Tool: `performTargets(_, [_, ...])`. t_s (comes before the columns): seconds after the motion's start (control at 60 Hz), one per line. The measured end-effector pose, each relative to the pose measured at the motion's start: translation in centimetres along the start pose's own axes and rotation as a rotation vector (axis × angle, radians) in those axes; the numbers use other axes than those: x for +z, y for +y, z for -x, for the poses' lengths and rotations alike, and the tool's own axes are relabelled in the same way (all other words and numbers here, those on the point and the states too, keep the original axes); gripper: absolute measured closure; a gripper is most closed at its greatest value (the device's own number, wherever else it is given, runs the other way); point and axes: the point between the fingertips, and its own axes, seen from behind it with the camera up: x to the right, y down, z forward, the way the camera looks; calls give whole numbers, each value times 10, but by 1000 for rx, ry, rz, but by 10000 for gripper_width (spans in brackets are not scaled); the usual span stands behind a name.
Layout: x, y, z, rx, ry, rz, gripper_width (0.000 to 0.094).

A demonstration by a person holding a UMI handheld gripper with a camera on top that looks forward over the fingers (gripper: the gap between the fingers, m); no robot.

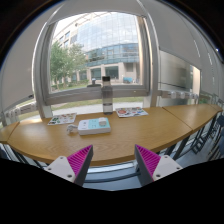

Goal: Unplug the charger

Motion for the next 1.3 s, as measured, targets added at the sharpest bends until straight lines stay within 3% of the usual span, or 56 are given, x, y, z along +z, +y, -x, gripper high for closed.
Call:
performTargets(0.167, [57,2,21,-19,-34,36,99])
performTargets(0.3, [153,-20,41,-29,-30,53,126])
performTargets(0.617, [255,-42,48,-58,30,107,414])
performTargets(0.733, [265,-38,55,-49,9,120,628])
performTargets(1.017, [264,-44,56,-6,-21,152,774])
performTargets(1.033, [260,-60,57,8,-33,133,774])
performTargets(1.083, [239,-137,49,22,-66,-32,775])
performTargets(1.117, [216,-196,31,7,-45,-163,775])
performTargets(1.167, [185,-265,4,-44,7,-271,777])
performTargets(1.233, [155,-315,-42,-70,71,-353,778])
performTargets(1.3, [169,-289,-71,-59,106,-296,777])
